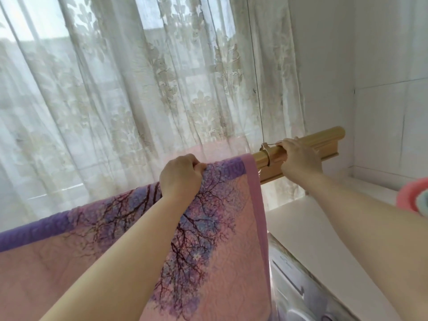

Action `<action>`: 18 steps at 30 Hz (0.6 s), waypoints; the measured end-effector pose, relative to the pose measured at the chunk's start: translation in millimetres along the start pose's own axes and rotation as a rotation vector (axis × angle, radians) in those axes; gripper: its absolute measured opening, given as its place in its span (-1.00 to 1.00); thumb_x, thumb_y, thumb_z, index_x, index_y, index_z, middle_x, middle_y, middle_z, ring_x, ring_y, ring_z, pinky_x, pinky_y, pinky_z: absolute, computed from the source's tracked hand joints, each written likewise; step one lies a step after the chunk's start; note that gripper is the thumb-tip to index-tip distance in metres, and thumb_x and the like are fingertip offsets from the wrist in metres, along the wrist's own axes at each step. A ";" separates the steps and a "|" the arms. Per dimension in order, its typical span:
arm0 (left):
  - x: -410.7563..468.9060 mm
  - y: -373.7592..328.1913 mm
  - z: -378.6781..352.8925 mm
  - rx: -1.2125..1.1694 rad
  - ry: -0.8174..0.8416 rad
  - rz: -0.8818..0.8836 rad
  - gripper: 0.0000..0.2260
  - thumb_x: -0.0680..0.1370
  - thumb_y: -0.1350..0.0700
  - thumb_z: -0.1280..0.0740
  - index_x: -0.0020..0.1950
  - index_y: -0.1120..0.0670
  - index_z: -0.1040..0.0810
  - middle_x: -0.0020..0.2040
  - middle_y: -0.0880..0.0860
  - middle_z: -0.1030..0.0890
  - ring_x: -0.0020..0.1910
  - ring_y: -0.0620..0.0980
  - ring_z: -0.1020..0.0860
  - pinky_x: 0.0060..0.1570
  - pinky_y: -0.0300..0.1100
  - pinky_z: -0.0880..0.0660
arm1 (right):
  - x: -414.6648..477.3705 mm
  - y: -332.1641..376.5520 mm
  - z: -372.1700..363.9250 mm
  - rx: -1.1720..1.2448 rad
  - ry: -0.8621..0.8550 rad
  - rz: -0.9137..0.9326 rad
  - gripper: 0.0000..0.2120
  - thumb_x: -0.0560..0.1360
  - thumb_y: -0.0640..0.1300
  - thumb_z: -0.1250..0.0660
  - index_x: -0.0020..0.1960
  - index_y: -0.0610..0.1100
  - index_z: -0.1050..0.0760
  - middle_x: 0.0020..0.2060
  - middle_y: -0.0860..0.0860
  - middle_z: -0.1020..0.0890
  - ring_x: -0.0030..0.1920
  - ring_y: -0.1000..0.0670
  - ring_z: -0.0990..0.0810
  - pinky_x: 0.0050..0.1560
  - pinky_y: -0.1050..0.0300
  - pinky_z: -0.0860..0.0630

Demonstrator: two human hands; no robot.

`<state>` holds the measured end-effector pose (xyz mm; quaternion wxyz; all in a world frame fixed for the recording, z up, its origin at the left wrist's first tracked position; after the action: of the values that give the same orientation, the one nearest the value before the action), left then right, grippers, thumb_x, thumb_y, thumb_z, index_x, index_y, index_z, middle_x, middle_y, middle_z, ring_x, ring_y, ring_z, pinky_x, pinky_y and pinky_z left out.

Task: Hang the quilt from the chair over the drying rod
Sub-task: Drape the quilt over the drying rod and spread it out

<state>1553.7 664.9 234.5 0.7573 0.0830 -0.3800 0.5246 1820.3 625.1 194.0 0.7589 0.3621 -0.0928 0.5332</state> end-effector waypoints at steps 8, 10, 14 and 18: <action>-12.8 -52.9 -24.8 0.054 -0.167 -0.115 -0.82 0.61 0.07 -0.22 -0.02 0.13 -0.56 -0.11 0.05 -0.61 -0.03 0.05 -0.48 -0.23 -0.12 -0.30 | -11.4 4.2 -1.8 0.117 -0.046 0.059 -0.35 0.37 -0.37 -0.19 0.42 0.00 -0.34 0.45 0.07 -0.33 0.51 0.01 -0.12 0.44 0.05 -0.11; -14.7 -62.3 -30.4 0.063 -0.156 -0.161 -0.80 0.61 0.05 -0.21 -0.04 0.13 -0.56 -0.11 0.04 -0.61 -0.01 0.04 -0.48 -0.24 -0.11 -0.33 | -13.1 3.2 0.6 0.106 -0.028 0.068 -0.33 0.37 -0.38 -0.18 0.44 0.01 -0.32 0.47 0.08 -0.30 0.51 0.03 -0.11 0.44 0.05 -0.12; -16.3 -57.9 -19.7 0.097 -0.118 -0.279 -0.70 0.63 -0.03 -0.14 -0.06 0.11 -0.56 -0.16 0.06 -0.61 -0.11 0.09 -0.53 -0.29 -0.11 -0.34 | -15.4 -3.5 6.2 0.049 0.038 0.060 -0.30 0.39 -0.38 -0.17 0.49 0.00 -0.22 0.51 0.08 -0.21 0.53 0.04 -0.04 0.45 -0.09 -0.10; -12.8 -17.1 1.5 0.350 -0.072 -0.221 -0.53 0.64 -0.13 0.04 -0.13 0.13 -0.52 -0.32 0.06 -0.52 -0.33 0.10 -0.48 -0.31 -0.11 -0.40 | -23.2 12.1 6.6 0.036 -0.058 -0.054 -0.24 0.44 -0.30 -0.21 0.54 -0.16 0.06 0.55 -0.07 -0.01 0.54 -0.08 0.04 0.48 -0.17 -0.06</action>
<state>1565.6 647.4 231.7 0.7701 0.2733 -0.2985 0.4932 1801.7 605.7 192.0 0.7632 0.3935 -0.0953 0.5036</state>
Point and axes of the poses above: each hand's wrist, its own x-axis towards the middle knuckle, its own z-axis out of the back of the hand, y = z × x, the point moved 5 cm from there along x, towards the middle knuckle
